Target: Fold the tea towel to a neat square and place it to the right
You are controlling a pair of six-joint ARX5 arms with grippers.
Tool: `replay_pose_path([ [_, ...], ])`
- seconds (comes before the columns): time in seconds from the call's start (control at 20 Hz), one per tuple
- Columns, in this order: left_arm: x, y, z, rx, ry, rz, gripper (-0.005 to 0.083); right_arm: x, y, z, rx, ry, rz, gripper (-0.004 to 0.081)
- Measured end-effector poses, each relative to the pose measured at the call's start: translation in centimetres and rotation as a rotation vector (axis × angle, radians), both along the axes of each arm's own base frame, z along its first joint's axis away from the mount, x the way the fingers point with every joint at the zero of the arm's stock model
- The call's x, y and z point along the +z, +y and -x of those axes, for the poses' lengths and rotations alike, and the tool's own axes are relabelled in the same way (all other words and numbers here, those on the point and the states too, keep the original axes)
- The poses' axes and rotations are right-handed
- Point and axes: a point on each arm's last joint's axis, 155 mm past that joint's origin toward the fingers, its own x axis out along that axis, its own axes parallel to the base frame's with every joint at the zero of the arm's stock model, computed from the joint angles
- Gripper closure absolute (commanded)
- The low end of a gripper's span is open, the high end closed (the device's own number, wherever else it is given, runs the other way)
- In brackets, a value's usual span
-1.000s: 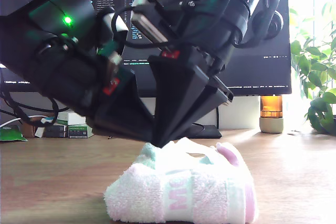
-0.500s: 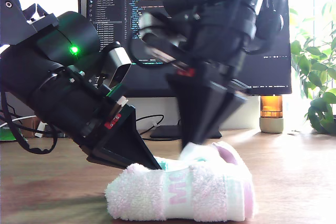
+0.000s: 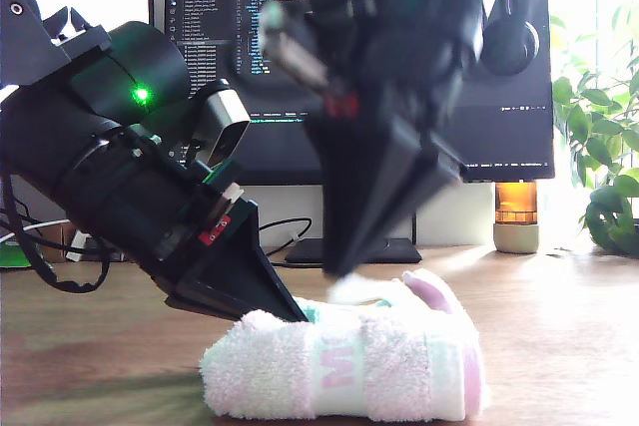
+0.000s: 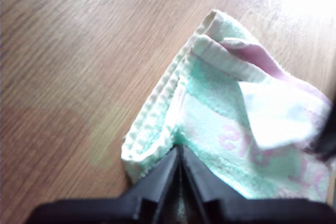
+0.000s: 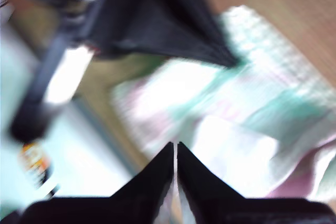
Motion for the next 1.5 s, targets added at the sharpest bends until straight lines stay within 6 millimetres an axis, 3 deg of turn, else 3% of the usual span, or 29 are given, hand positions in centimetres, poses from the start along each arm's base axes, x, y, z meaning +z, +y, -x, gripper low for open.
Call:
replay_pose_path([
  [0.25,0.0,0.0,-0.1,0.001,-0.002,0.000,0.0793,0.1,-1.7,1.5,0.060,0.045,0.064,0.0782],
  [0.5,0.0,0.0,-0.1,0.002,-0.003,0.000,0.0793,0.1,-0.8,0.0,0.057,-0.034,0.041,0.0782],
  [1.05,0.1,-0.1,-0.2,0.002,-0.010,0.005,0.0793,-0.8,-0.3,0.3,0.078,-0.087,0.106,0.0782],
  [1.5,0.2,-0.1,-0.3,0.002,-0.014,0.007,0.0793,-1.5,-2.4,-2.4,0.038,-0.249,0.259,0.0782],
])
